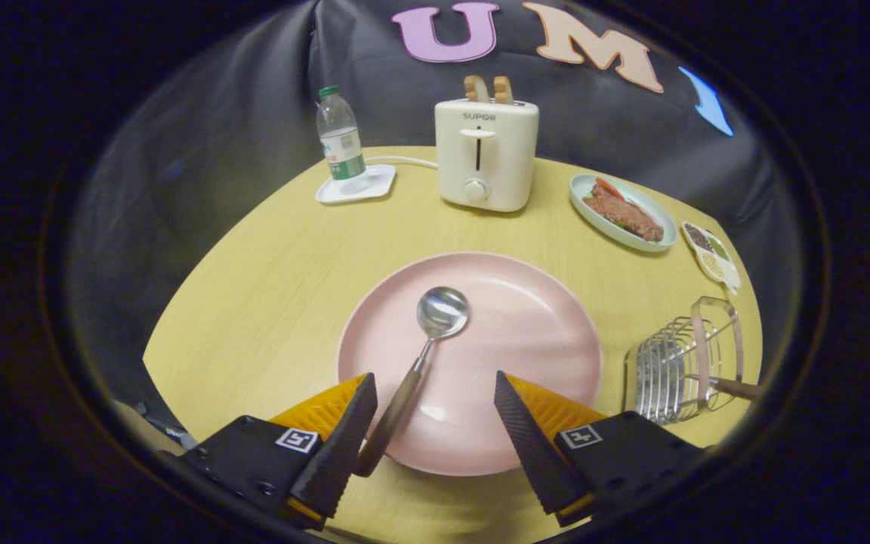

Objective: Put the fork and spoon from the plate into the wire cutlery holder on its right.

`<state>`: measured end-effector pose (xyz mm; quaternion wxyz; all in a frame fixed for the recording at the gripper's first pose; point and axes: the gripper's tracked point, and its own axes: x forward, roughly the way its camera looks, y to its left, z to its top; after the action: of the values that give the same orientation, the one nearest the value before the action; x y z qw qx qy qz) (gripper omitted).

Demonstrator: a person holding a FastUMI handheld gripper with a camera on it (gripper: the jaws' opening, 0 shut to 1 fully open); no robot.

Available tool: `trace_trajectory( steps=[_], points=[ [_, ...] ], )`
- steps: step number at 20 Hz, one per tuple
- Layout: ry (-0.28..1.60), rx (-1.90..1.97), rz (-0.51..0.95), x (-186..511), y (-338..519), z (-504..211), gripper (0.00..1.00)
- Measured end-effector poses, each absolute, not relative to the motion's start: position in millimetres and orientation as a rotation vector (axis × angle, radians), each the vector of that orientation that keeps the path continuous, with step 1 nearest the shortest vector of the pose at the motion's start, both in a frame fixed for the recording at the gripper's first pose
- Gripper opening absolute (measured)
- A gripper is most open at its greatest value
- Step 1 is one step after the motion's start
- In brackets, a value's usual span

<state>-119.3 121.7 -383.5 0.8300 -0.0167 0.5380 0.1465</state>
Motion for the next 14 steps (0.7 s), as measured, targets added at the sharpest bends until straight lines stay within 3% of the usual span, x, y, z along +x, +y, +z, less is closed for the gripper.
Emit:
trace_trajectory(
  steps=[3,8,13,14],
  points=[
    [1.174,-0.048,0.322,-124,126,-393,0.99],
    [1.213,-0.075,0.311,-129,123,-406,0.66],
    [1.233,-0.069,0.277,-125,115,-410,0.16],
    [1.235,-0.084,0.267,-122,110,-407,0.15]
  ],
)
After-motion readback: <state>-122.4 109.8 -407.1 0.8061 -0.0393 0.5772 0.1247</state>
